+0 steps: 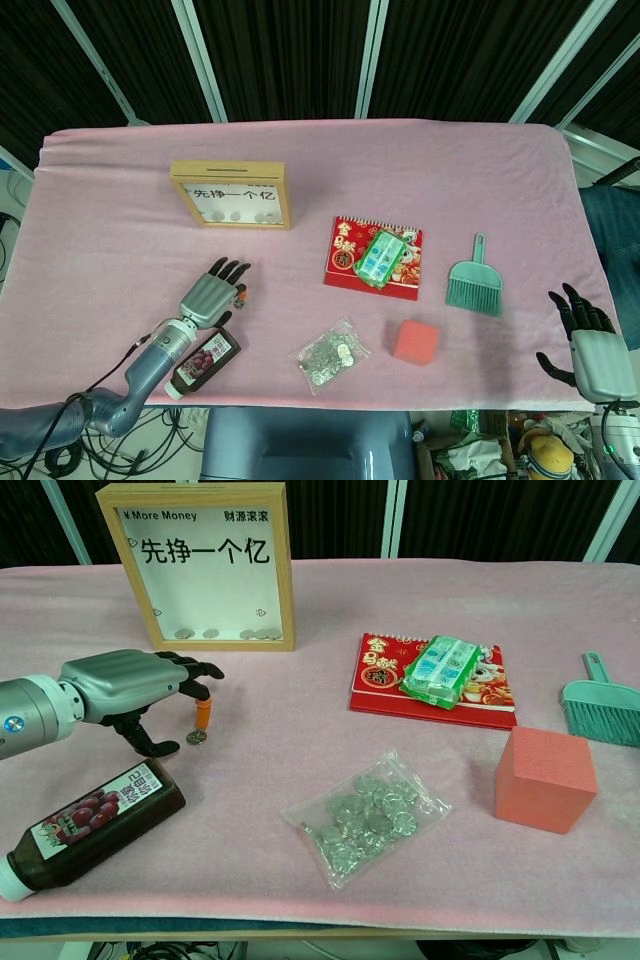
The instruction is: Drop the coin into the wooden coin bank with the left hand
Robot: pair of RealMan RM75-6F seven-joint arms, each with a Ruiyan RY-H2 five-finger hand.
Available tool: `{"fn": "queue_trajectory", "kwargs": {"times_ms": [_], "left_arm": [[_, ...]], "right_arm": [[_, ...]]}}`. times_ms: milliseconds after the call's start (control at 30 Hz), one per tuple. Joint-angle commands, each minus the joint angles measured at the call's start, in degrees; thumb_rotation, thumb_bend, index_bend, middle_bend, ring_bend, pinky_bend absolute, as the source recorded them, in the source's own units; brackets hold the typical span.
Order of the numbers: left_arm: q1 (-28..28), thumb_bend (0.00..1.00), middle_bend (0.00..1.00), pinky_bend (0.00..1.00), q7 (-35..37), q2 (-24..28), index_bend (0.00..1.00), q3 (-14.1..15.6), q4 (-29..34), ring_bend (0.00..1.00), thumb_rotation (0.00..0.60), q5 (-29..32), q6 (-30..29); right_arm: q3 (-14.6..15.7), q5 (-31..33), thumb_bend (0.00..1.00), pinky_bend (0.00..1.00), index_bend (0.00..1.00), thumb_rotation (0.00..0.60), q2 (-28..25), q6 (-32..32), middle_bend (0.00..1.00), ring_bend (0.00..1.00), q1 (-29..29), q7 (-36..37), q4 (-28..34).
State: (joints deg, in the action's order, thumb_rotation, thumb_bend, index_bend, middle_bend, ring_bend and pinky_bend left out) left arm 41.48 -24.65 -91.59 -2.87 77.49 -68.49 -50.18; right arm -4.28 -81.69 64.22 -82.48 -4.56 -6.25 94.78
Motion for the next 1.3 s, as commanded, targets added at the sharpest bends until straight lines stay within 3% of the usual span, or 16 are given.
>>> {"fn": "queue_trajectory", "kwargs": {"times_ms": [33,1300], "left_arm": [[0.0,0.36,0.04,0.00,-0.1,0.0,0.42,0.0,0.0,0.00,0.600,0.2,0.0],[1.6,0.36,0.04,0.00,-2.3,-2.0,0.45,-0.4,-2.4,0.00,0.600,2.6,2.2]], "right_arm": [[0.0,0.1,0.16,0.16,0.12,0.600,0.0,0.0,0.00,0.10,0.0,0.0,0.0],[0.1,0.0,0.16,0.16,0.12,0.600,-0.2,0.2,0.00,0.10,0.0,0.4,0.1]]}}
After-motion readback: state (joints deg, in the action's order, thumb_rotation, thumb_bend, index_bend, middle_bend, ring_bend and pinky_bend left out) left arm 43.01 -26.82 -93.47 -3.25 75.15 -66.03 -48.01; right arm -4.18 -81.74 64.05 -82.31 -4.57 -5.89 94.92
